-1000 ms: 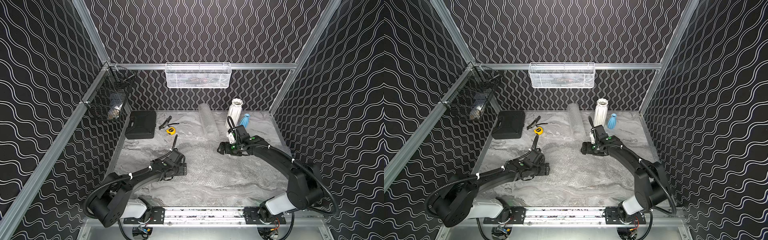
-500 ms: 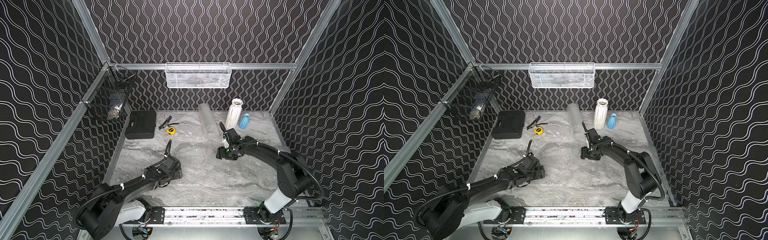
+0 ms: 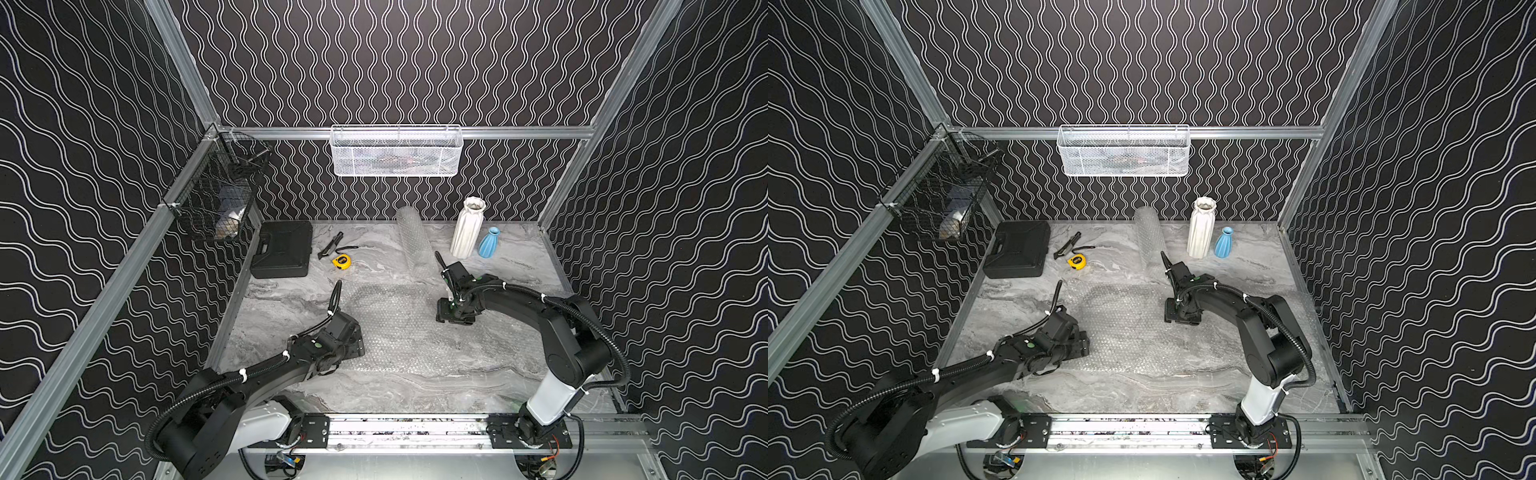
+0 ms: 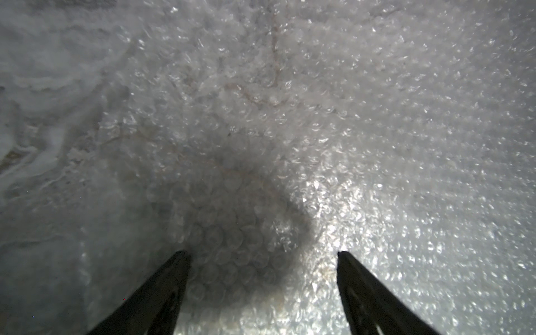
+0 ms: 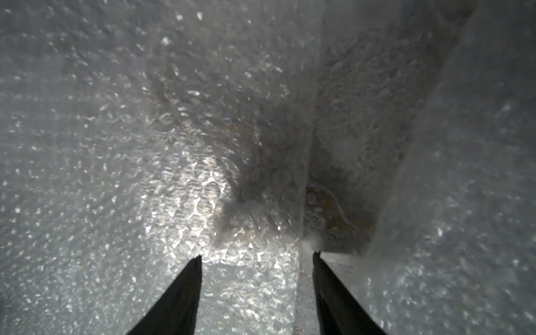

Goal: Unwrap the vase from the bubble wrap
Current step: Pick up the bubble wrap from the center of the board.

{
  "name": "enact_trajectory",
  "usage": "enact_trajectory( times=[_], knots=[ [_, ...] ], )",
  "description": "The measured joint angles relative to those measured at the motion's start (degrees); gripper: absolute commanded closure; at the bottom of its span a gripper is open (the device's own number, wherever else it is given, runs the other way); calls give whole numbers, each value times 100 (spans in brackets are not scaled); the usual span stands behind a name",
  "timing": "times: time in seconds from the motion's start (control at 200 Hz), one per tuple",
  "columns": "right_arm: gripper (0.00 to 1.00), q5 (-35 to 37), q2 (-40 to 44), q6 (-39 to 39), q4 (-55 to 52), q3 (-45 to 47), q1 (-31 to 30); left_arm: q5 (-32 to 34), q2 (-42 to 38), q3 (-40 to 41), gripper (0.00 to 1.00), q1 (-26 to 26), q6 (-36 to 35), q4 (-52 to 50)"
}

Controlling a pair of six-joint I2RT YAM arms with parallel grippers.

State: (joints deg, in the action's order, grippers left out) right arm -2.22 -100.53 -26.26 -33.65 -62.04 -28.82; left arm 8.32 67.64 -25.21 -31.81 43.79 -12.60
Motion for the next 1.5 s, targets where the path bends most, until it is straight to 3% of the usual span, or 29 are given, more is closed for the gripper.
enact_trajectory(
  times=[0.195, 0.395, 0.595, 1.006, 1.281, 1.496],
  knots=[
    [49, -68, -120, -68, 81, 55, -7, -52, -57, 22, 17, 0, -2, -24],
    [75, -562, -118, -122, 507, 199, -15, -153, -127, 37, 17, 0, -7, -57],
    [92, -1252, 90, -138, 763, 313, -33, -240, -494, -223, 11, 0, -72, -398],
    [99, -1279, 1115, 0, 258, -170, -33, 468, -1167, -2087, 4, 15, -870, -2061],
    [100, -557, 2015, 186, -713, -713, 7, 1069, -1117, -2973, 4, 90, -1722, -2815],
    [100, -76, 2741, 317, -1268, -828, 813, 1283, -1119, -3032, 5, 109, -2277, -2900]
  ],
)
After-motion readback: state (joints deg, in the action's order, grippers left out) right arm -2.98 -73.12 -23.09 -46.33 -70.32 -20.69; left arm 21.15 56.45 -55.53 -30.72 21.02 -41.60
